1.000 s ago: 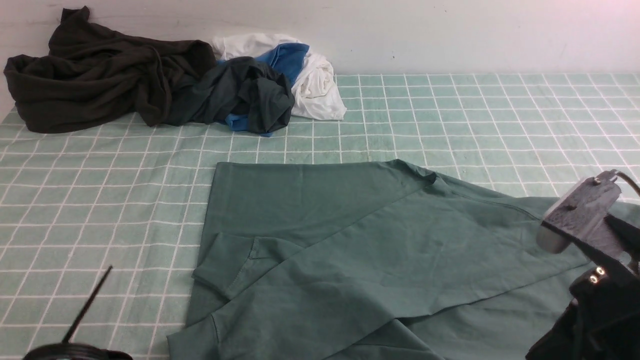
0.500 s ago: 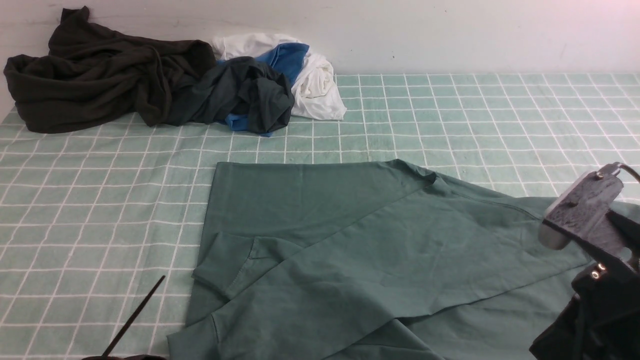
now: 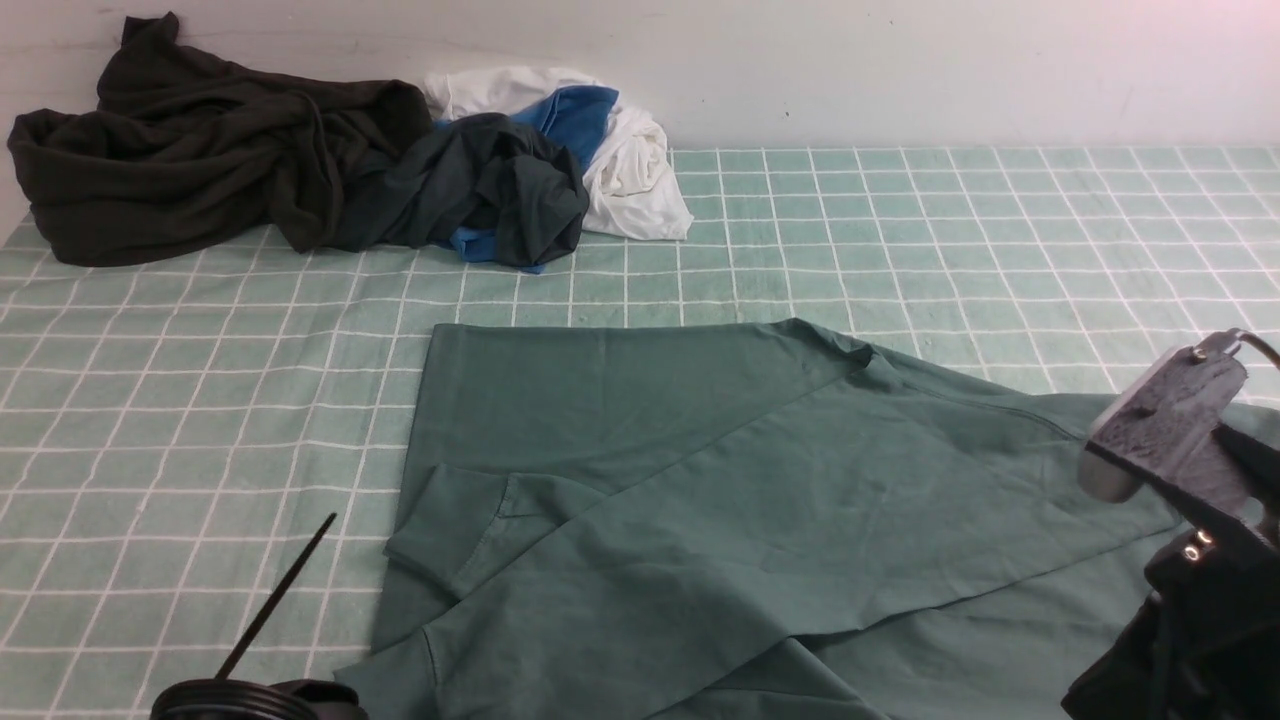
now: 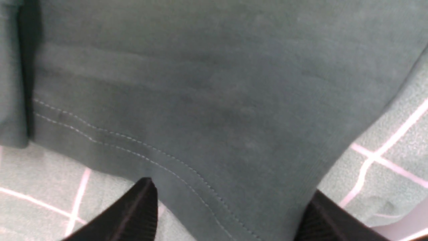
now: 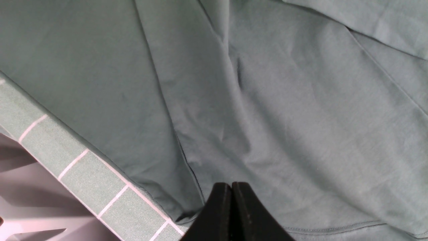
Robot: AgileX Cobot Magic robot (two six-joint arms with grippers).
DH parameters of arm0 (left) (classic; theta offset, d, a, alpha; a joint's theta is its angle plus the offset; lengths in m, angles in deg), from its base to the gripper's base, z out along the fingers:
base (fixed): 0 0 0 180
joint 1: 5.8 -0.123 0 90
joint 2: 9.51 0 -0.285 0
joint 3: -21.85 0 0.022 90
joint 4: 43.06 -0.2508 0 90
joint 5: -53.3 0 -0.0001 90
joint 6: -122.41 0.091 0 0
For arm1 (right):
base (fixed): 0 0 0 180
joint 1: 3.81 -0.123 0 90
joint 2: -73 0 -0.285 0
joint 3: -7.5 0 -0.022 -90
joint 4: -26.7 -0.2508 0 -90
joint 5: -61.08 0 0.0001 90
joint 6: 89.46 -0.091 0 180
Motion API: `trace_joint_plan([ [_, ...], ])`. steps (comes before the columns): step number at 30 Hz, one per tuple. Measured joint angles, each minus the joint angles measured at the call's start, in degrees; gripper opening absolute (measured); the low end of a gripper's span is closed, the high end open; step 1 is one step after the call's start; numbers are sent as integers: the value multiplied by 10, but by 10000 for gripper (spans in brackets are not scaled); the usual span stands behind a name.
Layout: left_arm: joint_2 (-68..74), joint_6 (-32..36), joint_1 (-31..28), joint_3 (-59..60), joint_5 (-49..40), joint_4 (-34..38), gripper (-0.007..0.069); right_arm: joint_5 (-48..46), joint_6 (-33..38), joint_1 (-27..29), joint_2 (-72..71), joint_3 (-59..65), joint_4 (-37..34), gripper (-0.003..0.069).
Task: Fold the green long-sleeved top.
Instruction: Use both arms simultaneously to clamp the lower edge of the clothing fabric
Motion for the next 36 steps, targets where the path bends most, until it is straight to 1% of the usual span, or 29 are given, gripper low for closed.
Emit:
trace_joint_plan([
  [6,1,0,-1,-4,8,0,464,0,0,0,0,0,2,-6],
  [7,1,0,-2,-8,8,0,437,0,0,0,0,0,2,-6],
  [8,1,0,-2,-8,8,0,433,0,0,0,0,0,2,-6],
  [12,1,0,-2,-14,14,0,309,0,0,0,0,0,2,-6],
  [15,1,0,-2,-14,19,0,157,-1,0,0,0,0,2,-6],
  [16,1,0,-2,-14,19,0,148,-1,0,0,0,0,2,-6],
  [17,1,0,-2,-14,24,0,81,-3,0,0,0,0,2,-6],
  [18,1,0,-2,-14,28,0,42,-4,0,0,0,0,2,-6],
  [19,1,0,-2,-15,30,0,25,-6,0,0,0,0,2,-6],
  [21,1,0,-2,-16,30,0,6,-12,0,0,0,0,3,-6],
  [24,-2,0,-2,-16,27,0,6,-20,4,0,0,0,5,-6],
  [28,-49,-11,-16,-16,-24,1,6,-25,25,0,0,0,10,-6],
  [30,-82,-9,-36,-16,-62,1,6,-25,29,0,0,0,4,-6],
  [31,-89,-8,-38,-16,-65,1,6,-25,29,0,0,0,3,-6],
  [32,-108,3,-54,-16,-91,0,6,-25,32,0,0,0,-3,-6],
  [33,-115,7,-59,-16,-98,0,6,-25,36,0,0,0,-5,-6],
  [34,-142,27,-81,-16,-125,0,6,-25,52,0,0,0,-8,-3],
  [36,-159,45,-102,-16,-140,0,6,-25,72,0,0,3,-10,0],
])
